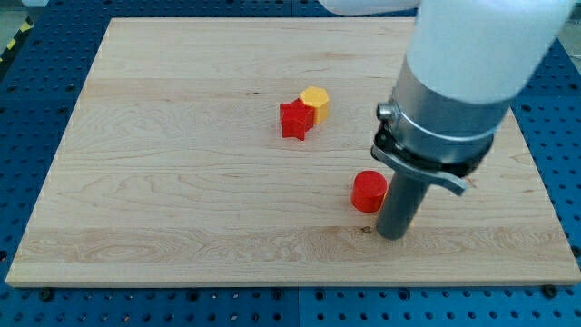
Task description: Push the red circle towards the red star
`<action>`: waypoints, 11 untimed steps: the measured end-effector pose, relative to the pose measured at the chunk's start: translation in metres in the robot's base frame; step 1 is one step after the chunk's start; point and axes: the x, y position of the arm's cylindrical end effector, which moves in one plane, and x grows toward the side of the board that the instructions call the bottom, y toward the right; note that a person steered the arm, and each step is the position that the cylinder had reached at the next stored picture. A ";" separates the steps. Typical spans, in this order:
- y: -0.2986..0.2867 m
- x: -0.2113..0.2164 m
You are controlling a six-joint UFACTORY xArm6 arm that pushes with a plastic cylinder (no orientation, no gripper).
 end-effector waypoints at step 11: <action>-0.058 -0.078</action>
